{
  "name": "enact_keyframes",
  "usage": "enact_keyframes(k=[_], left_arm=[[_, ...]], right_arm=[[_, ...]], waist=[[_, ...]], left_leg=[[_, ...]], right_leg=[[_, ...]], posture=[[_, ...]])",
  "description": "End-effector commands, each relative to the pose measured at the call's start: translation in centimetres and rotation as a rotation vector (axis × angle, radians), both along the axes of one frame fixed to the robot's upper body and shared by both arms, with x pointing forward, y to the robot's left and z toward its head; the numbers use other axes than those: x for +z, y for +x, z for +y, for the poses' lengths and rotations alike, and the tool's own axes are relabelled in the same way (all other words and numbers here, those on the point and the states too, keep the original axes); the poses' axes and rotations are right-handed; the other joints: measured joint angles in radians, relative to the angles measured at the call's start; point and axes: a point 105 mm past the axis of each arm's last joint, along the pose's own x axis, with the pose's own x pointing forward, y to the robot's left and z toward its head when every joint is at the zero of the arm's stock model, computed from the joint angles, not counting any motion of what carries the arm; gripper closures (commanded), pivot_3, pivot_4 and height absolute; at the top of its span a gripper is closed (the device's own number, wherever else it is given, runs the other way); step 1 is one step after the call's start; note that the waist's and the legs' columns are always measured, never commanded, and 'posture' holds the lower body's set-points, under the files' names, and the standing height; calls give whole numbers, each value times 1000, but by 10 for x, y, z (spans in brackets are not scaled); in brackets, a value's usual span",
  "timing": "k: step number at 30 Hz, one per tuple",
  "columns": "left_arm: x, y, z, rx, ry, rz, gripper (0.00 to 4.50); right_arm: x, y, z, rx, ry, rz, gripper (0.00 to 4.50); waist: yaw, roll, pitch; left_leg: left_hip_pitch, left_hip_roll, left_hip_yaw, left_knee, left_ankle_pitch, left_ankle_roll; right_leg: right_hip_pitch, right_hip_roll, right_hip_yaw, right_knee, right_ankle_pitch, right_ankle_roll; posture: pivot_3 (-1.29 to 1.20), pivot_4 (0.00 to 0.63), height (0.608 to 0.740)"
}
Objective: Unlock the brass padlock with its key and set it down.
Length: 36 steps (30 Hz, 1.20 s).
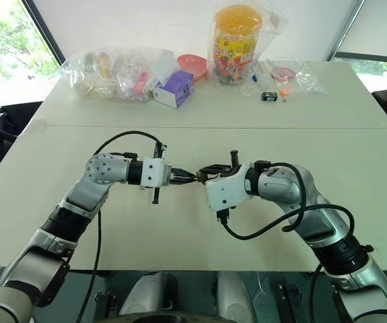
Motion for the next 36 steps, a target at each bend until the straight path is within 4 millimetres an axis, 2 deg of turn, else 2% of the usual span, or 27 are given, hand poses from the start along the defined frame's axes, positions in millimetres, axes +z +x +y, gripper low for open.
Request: enact_keyframes(k=[1,5,7,10,12,15,21,33,36], left_arm=[[36,-2,-13,4,-205,135,4425],[46,-4,-4,47,-337,628,4425],[51,-12,1,16,-354,795,4425],[62,-14,9,3,-424,1031,3601],[61,-13,11,20,-423,1082,2584],[45,-19,10,47,-340,1067,1127],[13,2,1,217,-318,931,1127],[6,5,-6,208,-342,949,1127],[5,4,-6,205,-338,952,1894]], right_arm=[[5,-3,10,49,2,-30,3828],[8,-2,7,48,-9,-58,3828],[9,-1,6,43,-13,-65,3828],[11,1,2,33,-22,-76,3828],[11,2,1,29,-23,-79,3828],[12,2,1,27,-20,-81,3828],[14,1,4,29,-11,-85,3828],[16,-2,4,26,-8,-85,3828],[17,-2,4,25,-6,-85,3828]], waist=[[-1,0,0],[-5,0,0],[-5,0,0],[-5,0,0],[-5,0,0],[-5,0,0],[0,0,0],[-2,0,0],[-2,0,0]], left_leg=[[0,0,0,0,0,0],[0,1,-1,0,0,0],[0,1,-1,0,0,0],[0,1,-1,0,0,0],[0,1,-1,0,0,0],[0,1,-1,0,0,0],[0,0,-1,0,0,-1],[0,0,-1,0,0,0],[0,0,-1,0,0,0]], right_leg=[[0,0,0,0,0,0],[0,1,0,0,0,0],[0,1,0,1,0,0],[0,0,0,1,0,0],[0,0,0,1,0,0],[0,1,0,1,0,0],[0,-1,1,1,0,0],[0,-1,1,1,0,0],[0,-1,1,1,0,0]], posture=[[0,150,735],[0,150,735],[0,150,735],[0,150,735],[0,150,735],[0,150,735],[0,150,735],[0,150,735],[0,150,735]])
